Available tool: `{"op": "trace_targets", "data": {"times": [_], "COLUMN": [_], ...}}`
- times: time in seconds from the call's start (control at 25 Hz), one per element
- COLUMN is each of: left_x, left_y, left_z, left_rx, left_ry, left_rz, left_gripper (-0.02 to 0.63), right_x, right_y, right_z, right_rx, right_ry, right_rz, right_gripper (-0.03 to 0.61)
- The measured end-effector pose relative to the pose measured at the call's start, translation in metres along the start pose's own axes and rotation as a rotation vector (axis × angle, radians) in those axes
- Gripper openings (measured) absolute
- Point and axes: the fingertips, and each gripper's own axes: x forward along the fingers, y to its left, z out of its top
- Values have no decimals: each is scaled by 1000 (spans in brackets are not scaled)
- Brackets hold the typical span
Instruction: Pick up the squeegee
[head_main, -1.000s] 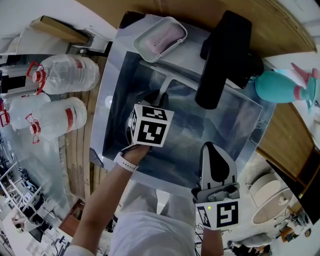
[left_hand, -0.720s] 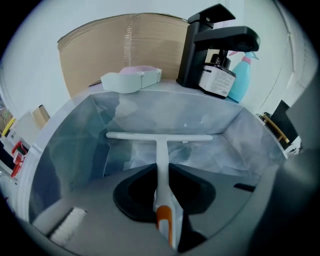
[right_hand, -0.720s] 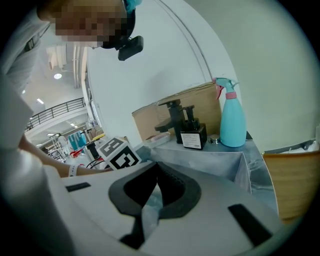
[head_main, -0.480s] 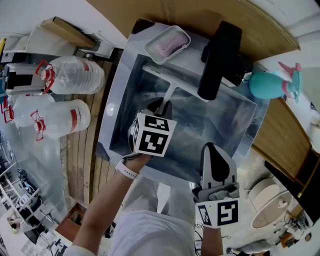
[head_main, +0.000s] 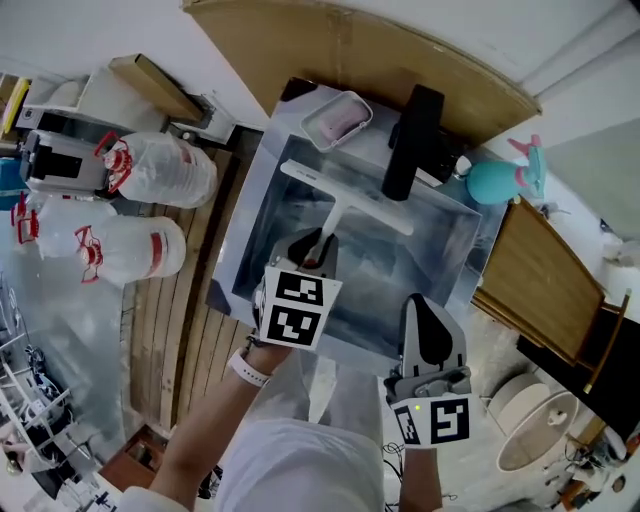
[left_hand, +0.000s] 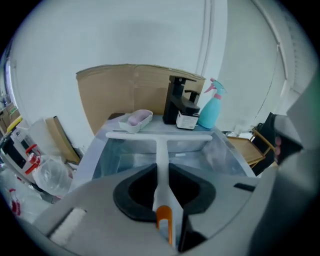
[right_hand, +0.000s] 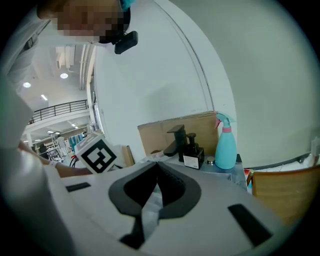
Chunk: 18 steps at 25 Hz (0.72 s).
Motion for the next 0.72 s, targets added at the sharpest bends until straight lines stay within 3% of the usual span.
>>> {"op": "trace_targets", "data": {"times": [0.72], "left_x": [-204], "left_y": [-22], "left_z": [39], "left_rx": [-47], "left_ry": [-321], "left_rz": [24], "left_gripper": [67], "right_x": [-80], "right_y": [27], "right_z": [88], "right_rx": [-75], "right_ry": [-106], "right_rz": [-65], "right_gripper": [6]}}
